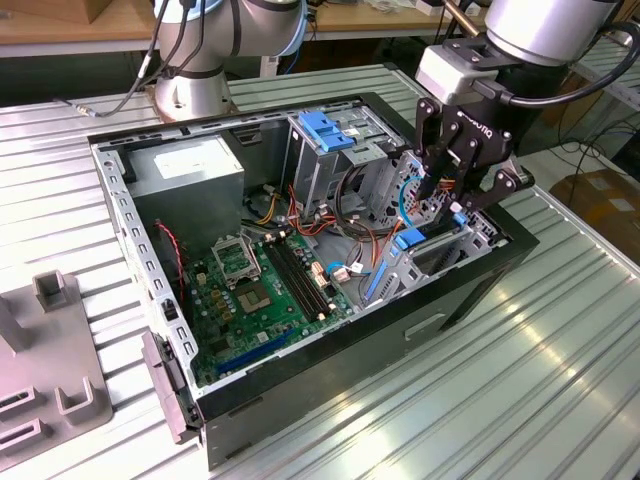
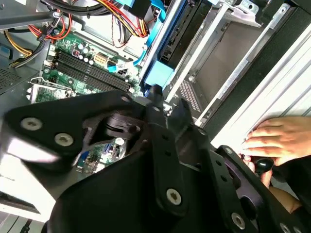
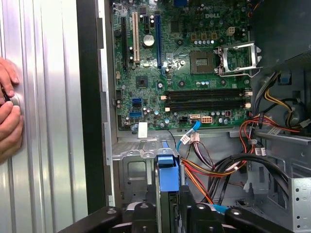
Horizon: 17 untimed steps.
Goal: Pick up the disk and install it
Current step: 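Insert the disk into the insertion slot, then insert the first disk wire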
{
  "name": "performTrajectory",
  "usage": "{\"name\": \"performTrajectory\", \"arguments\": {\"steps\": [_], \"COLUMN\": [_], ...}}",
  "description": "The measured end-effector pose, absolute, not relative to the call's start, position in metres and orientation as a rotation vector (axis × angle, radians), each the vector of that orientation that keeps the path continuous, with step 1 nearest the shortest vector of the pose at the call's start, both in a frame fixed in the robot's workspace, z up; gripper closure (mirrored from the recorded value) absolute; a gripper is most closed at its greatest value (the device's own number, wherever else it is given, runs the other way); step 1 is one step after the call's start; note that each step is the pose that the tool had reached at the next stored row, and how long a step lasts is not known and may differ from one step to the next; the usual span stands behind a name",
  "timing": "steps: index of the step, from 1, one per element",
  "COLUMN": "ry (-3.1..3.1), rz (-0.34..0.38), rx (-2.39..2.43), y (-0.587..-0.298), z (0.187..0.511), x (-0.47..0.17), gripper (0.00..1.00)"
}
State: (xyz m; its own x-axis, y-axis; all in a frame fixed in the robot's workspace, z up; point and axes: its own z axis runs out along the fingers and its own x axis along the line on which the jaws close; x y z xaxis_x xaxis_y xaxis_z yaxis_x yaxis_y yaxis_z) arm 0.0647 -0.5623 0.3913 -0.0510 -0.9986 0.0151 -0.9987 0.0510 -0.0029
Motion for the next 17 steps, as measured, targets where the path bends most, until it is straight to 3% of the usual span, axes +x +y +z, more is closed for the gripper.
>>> {"name": "performTrajectory", "arguments": {"steps": [5, 17], "ry": [-2.271, -2.271], "rz": [0.020, 0.020], "rx": [2.158, 2.158], "y": [-0.5624, -0.5630], "z": [0.3913, 0.3909], "x": [0.0647, 0.0647], "gripper": [0.90, 0.90]}}
